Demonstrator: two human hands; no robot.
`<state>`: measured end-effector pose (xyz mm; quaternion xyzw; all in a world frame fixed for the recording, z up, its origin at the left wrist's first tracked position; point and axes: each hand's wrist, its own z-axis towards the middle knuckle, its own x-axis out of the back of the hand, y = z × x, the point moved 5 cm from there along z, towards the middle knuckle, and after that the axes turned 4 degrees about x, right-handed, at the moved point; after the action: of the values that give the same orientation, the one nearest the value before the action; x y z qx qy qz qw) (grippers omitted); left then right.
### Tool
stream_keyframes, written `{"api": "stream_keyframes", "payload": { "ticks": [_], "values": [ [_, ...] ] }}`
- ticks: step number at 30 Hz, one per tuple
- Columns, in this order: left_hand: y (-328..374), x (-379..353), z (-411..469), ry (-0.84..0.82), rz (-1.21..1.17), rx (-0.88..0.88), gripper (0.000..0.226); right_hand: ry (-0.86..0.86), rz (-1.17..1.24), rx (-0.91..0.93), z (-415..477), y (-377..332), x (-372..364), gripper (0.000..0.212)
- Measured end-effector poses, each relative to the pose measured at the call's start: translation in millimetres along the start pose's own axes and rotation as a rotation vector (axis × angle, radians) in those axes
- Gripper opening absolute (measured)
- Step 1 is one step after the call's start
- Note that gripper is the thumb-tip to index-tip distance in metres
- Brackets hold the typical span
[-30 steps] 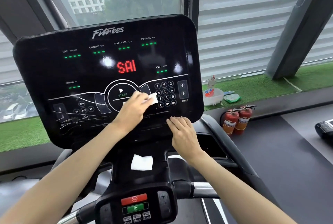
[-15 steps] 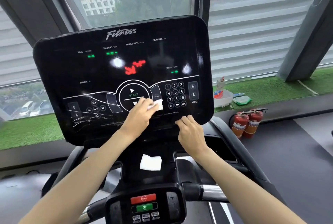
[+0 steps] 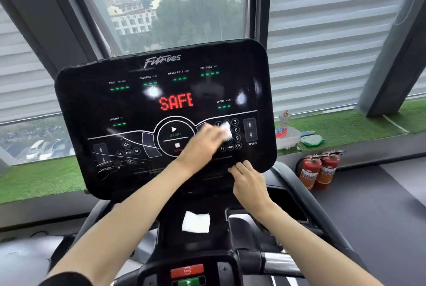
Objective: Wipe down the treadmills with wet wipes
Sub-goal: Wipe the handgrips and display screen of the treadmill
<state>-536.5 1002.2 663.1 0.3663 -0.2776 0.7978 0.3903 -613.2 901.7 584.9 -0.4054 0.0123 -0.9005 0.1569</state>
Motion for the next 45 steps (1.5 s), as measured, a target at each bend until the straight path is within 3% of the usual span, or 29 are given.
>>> {"api": "stream_keyframes", "payload": {
  "ticks": [2,4,8,9,10,11,13,14,15,17,19,21,22,26,29,34,40,45],
  "values": [
    [14,-12,-15,-0.229,0.067,-0.330,0.045,0.000,0.009,0.023,-3,2,-1,0.038],
    [1,-5,-6,-0.235,0.103,-0.351,0.041,-0.005,0.023,0.059,-5,3,0,0.041],
    [-35,27,29,0.161,-0.036,0.257,0.037,0.002,0.024,0.090,-9,1,5,0.044],
    [-33,24,30,0.191,-0.062,0.351,0.038,0.007,0.014,0.089,-11,2,7,0.043],
    [-23,15,30,0.153,-0.060,0.331,0.039,0.013,0.004,0.081,-13,3,8,0.043],
    [-7,-1,28,0.027,-0.041,0.187,0.038,0.016,-0.004,0.069,-15,6,9,0.044],
    [27,-23,12,-0.202,0.073,-0.273,0.042,0.014,-0.013,0.049,-21,11,9,0.044],
    [29,-25,10,-0.241,0.146,-0.416,0.045,0.012,-0.012,0.042,-22,12,10,0.043],
    [24,-21,15,-0.206,0.169,-0.450,0.046,0.005,-0.003,0.039,-23,13,11,0.044],
    [7,-6,39,-0.039,0.112,-0.260,0.045,-0.019,0.027,0.034,-24,12,14,0.048],
    [-10,12,63,0.137,-0.003,0.131,0.039,-0.051,0.054,0.023,-23,11,18,0.053],
    [-11,15,79,0.148,-0.119,0.399,0.033,-0.082,0.079,0.015,-22,13,20,0.051],
    [-3,12,84,0.126,-0.131,0.401,0.032,-0.093,0.086,0.015,-22,14,22,0.048],
    [40,-21,79,0.051,-0.014,-0.112,0.050,-0.144,0.107,0.039,-25,19,23,0.047],
    [51,-38,64,-0.089,-0.017,-0.314,0.046,-0.149,0.109,0.061,-25,20,23,0.039],
    [59,-47,41,-0.211,0.016,-0.425,0.052,-0.111,0.116,0.077,-21,21,22,0.041],
    [59,-39,14,-0.230,-0.001,-0.413,0.032,-0.024,0.086,0.035,-23,16,21,0.036],
    [28,-21,-26,-0.223,-0.029,-0.323,0.031,0.016,0.022,-0.108,-20,5,21,0.041]
  ]
}}
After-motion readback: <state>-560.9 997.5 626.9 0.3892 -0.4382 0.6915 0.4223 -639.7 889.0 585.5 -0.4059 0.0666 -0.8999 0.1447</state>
